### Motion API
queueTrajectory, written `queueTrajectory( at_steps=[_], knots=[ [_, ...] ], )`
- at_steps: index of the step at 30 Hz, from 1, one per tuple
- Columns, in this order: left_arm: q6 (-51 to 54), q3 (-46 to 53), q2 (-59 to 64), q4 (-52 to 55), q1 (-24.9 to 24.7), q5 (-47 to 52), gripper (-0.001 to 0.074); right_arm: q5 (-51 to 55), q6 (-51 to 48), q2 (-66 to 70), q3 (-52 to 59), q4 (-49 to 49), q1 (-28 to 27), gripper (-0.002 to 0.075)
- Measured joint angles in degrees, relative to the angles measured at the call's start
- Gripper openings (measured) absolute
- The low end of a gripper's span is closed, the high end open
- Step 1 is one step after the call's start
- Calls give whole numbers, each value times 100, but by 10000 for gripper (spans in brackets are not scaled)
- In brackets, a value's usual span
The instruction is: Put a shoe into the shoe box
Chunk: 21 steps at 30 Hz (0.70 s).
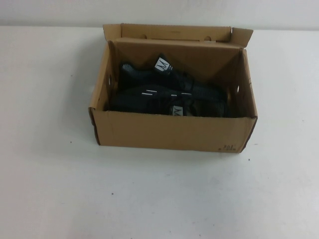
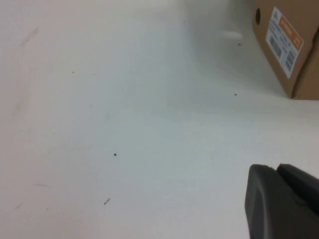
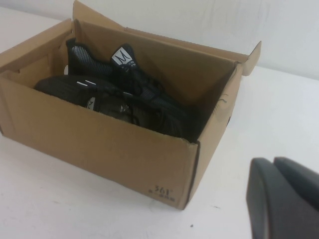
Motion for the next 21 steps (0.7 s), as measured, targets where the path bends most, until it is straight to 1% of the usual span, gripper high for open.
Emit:
queueTrajectory(
  at_steps=[21],
  knots=[
    [0, 0, 0, 0, 0, 83, -1, 0, 0, 0, 0, 0, 0, -17]
  ],
)
